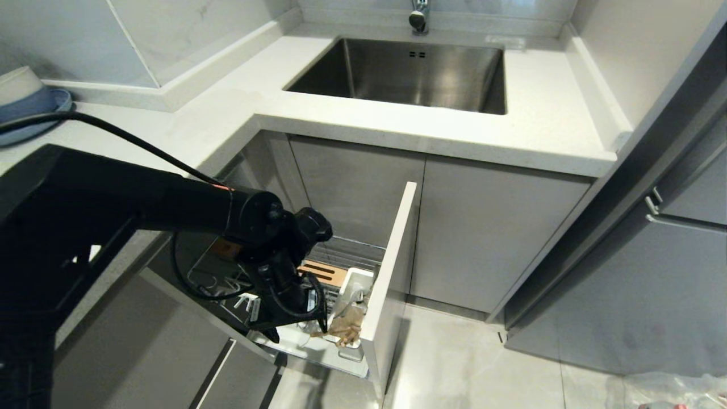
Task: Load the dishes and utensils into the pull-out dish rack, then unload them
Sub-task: Take the chopsticks out of the cupboard
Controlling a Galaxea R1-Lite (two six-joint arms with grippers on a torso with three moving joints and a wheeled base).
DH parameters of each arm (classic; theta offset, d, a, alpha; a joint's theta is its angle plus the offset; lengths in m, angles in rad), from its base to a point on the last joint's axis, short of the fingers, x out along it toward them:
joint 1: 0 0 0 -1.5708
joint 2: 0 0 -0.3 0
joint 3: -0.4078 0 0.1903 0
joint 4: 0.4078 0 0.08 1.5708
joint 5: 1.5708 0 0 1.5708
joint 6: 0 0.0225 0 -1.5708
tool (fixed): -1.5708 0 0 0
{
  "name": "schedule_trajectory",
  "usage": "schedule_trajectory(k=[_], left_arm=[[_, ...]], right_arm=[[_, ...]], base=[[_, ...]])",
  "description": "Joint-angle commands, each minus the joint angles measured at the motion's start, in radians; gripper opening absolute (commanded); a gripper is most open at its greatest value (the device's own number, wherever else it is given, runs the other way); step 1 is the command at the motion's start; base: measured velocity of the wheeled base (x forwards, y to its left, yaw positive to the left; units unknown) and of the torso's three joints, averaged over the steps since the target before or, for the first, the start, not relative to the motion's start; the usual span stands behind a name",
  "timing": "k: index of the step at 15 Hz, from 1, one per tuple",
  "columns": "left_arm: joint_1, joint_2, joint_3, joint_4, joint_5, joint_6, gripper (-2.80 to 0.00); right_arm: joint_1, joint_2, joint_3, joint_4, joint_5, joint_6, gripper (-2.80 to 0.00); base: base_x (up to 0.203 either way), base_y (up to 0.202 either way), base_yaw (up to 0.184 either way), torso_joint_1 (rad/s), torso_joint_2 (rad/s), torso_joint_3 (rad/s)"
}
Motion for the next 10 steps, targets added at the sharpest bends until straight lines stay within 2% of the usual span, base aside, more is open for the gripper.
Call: schedule_trajectory(k=[1, 4, 5, 10], left_arm=[[0.011, 0.043, -0.010, 0.005, -0.001, -0.003, 0.00], [0.021, 0.081, -0.023, 0.007, -0.101, -0.003, 0.00], [0.022, 0.095, -0.030, 0.007, -0.116, -0.002, 0.00], [0.038, 0.162, -0.054, 0.007, -0.122, -0.004, 0.00]], right_arm=[[0.000, 0.000, 0.000, 0.000, 0.001, -0.001, -2.80], [0.000, 0.000, 0.000, 0.000, 0.001, -0.001, -2.80], [0.000, 0.000, 0.000, 0.000, -0.001, 0.000, -2.80], [0.000, 0.000, 0.000, 0.000, 0.001, -0.001, -2.80]], base=[[0.000, 0.000, 0.000, 0.000, 0.00, 0.000], [0.000, 0.000, 0.000, 0.000, 0.00, 0.000], [0.000, 0.000, 0.000, 0.000, 0.00, 0.000], [0.000, 0.000, 0.000, 0.000, 0.00, 0.000]])
